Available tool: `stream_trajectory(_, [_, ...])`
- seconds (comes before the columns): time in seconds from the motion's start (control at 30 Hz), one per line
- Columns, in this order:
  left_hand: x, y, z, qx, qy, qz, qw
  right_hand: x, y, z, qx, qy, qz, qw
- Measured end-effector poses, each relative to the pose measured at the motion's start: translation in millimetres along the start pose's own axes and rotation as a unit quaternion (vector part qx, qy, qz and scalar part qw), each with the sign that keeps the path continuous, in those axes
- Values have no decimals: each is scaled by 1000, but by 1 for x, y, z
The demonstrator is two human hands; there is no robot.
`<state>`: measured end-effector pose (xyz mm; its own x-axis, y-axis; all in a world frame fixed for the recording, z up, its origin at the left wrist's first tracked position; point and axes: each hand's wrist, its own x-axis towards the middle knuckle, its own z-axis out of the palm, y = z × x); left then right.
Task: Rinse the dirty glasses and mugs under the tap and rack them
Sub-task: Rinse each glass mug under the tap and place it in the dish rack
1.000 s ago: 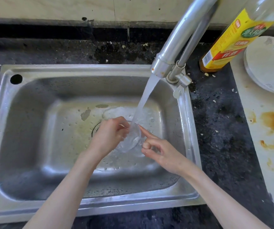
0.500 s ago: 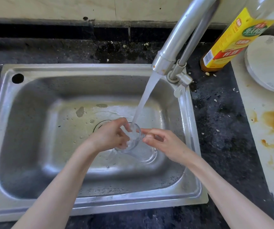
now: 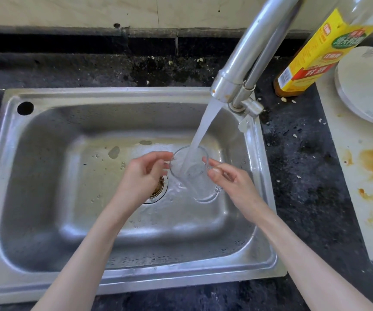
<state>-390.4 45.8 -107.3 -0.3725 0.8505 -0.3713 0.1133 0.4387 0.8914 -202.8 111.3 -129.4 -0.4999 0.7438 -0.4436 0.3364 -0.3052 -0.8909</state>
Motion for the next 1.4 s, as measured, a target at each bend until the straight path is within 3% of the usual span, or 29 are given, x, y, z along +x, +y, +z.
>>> stream_trajectory(0.1, [1,6,-3,87,28,90,992,0,0,1,-17,-23,-7,1000])
stream_trajectory(0.2, [-1,10,0,193,-104,169,961,-1,1,2,-10,-30,-10,999])
stream_trajectory(0.3, [1,8,13,366,-235,177,883,-2,2,5,-7,-45,-14,999])
stream_trajectory(0.4, [2,10,21,489,-218,162,829,-4,-3,11,7,-55,-20,998])
stream_trajectory(0.47, [0,11,21,480,-177,178,840,-4,-6,12,22,-43,-23,999])
stream_trajectory(0.53, [-4,10,17,470,-157,172,852,-3,-5,16,76,25,-4,997])
stream_trajectory(0.6, [-8,12,15,494,-128,191,839,2,1,18,226,121,109,960])
stream_trajectory(0.63, [-11,15,14,512,-111,224,822,6,5,19,323,133,193,917])
stream_trajectory(0.7, [-15,17,13,540,-96,289,785,10,8,24,468,86,308,824])
stream_trajectory(0.77, [-18,16,13,534,-101,328,773,13,4,30,534,37,310,786])
stream_trajectory(0.83, [-20,9,15,528,-99,341,772,16,0,32,559,14,274,783])
stream_trajectory(0.9, [-23,7,15,499,-99,297,809,22,-2,32,563,-1,244,789])
stream_trajectory(0.93, [-23,8,17,448,-96,256,851,24,-3,32,555,-7,228,800])
stream_trajectory(1.0, [-21,16,19,261,-170,135,941,27,-3,32,538,-21,201,818])
stream_trajectory(1.07, [-14,28,18,63,-244,-10,968,27,-3,35,552,-11,179,814])
stream_trajectory(1.13, [-8,34,16,-152,-277,-150,937,25,-3,37,573,-3,152,806])
stream_trajectory(1.2, [-6,41,11,-425,-227,-213,850,23,-4,41,578,-1,138,804])
stream_trajectory(1.23, [-6,39,11,-498,-195,-227,814,23,-4,43,582,-1,128,803])
stream_trajectory(1.3, [-5,37,13,-561,-155,-246,775,22,-4,47,588,7,117,800])
stream_trajectory(1.4, [-7,47,19,-561,-158,-240,776,23,-2,50,601,2,111,792])
